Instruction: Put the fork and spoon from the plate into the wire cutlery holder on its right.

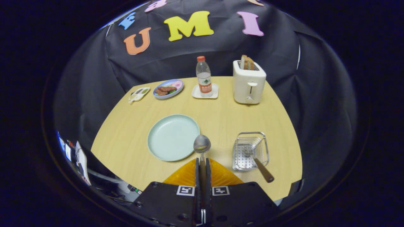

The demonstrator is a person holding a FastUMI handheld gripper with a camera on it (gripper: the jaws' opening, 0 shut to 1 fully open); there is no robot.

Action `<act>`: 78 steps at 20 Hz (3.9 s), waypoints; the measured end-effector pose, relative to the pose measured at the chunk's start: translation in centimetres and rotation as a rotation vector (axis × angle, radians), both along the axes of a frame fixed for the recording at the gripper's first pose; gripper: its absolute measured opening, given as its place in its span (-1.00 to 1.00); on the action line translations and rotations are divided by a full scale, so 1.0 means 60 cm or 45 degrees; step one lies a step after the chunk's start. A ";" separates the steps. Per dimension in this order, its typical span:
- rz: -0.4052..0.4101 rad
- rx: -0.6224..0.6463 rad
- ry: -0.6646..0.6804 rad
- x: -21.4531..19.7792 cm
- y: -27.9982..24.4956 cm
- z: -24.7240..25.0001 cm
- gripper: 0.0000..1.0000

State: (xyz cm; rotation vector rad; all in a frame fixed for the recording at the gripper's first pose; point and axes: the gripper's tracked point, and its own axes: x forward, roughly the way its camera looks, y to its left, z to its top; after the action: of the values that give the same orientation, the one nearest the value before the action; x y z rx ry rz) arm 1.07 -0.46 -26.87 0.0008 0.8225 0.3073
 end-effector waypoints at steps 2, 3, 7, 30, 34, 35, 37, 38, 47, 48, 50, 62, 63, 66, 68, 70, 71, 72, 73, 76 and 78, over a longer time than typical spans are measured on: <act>-0.039 0.024 -0.004 0.003 -0.037 0.005 -0.89; -0.060 0.034 -0.001 0.004 -0.051 0.008 -0.89; -0.135 0.068 -0.003 0.001 -0.107 0.015 -0.89; -0.250 -0.041 -0.093 0.029 -0.100 0.040 -0.44; -0.211 -0.029 -0.185 0.012 -0.047 0.083 -0.07; -0.208 -0.032 -0.212 0.008 -0.035 0.098 0.04; -0.207 -0.021 -0.268 -0.001 -0.013 0.133 0.23; -0.189 0.001 -0.299 -0.007 0.009 0.155 0.32; -0.162 0.053 -0.681 -0.046 0.099 0.366 0.83; -0.154 0.050 -0.726 -0.052 0.105 0.387 0.89; -0.143 0.057 -0.813 -0.067 0.118 0.430 0.89; -0.243 0.035 -1.166 -0.126 0.095 0.584 0.91; -0.237 0.017 -1.185 -0.128 0.090 0.586 0.91; -0.227 -0.017 -1.216 -0.132 0.075 0.585 0.92; -0.226 -0.025 -1.195 -0.132 0.066 0.576 0.92; -0.213 -0.024 -1.181 -0.129 0.061 0.570 0.92; -0.204 -0.022 -1.173 -0.130 0.060 0.561 0.92; -0.196 -0.017 -1.163 -0.128 0.058 0.557 0.92; -0.186 -0.013 -1.151 -0.127 0.056 0.553 0.92; -0.158 -0.007 -1.135 -0.116 0.053 0.547 0.93; -0.138 -0.001 -1.139 -0.116 0.052 0.546 0.92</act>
State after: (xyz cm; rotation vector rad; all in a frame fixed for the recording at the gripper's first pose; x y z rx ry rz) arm -5.86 2.66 5.91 -0.0871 -0.0656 0.1733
